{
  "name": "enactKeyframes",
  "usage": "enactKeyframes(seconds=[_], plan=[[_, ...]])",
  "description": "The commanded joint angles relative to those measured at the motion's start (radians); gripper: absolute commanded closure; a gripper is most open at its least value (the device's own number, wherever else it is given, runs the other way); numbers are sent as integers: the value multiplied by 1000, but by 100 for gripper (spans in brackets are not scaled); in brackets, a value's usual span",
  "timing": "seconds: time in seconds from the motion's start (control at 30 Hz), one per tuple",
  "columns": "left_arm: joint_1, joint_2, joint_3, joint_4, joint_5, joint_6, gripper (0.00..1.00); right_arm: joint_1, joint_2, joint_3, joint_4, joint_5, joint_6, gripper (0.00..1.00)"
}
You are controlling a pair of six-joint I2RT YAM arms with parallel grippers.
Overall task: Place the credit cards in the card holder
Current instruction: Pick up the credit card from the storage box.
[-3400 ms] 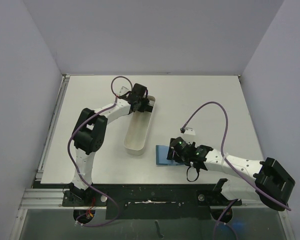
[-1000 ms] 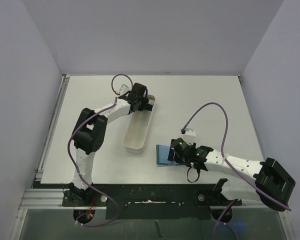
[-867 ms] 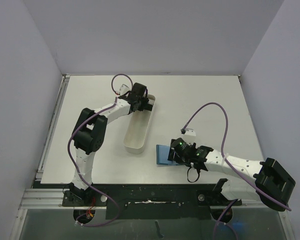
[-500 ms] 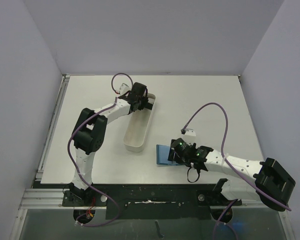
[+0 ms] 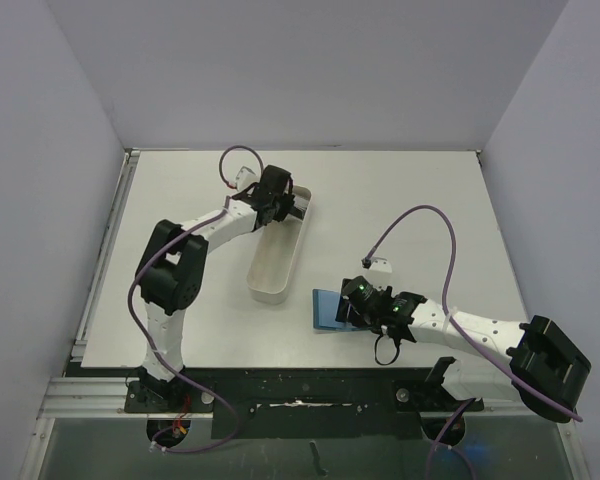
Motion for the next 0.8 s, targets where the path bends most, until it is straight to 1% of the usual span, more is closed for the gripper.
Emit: enactKeyframes(seconds=[0.0,0.17,0.43,0.53,0.63,0.77], plan=[[-11,-136,-34,64,-15,-26,100,4,-34,0,28,29,8,37],[-13,-202,-100,61,-1,-55,100,5,-54,0,23,28,9,36],[-16,-279,-175,70,35,-32,100,3,-79,3,16,27,3,36],[-15,-313,-212,106,73,20,100,3,-99,6,13,18,-2,36],[-15,-354,-252,158,129,119,100,-1,-130,9,12,5,-8,36],[-16,-429,-320,185,199,244,100,-11,-172,6,24,-22,-12,37]])
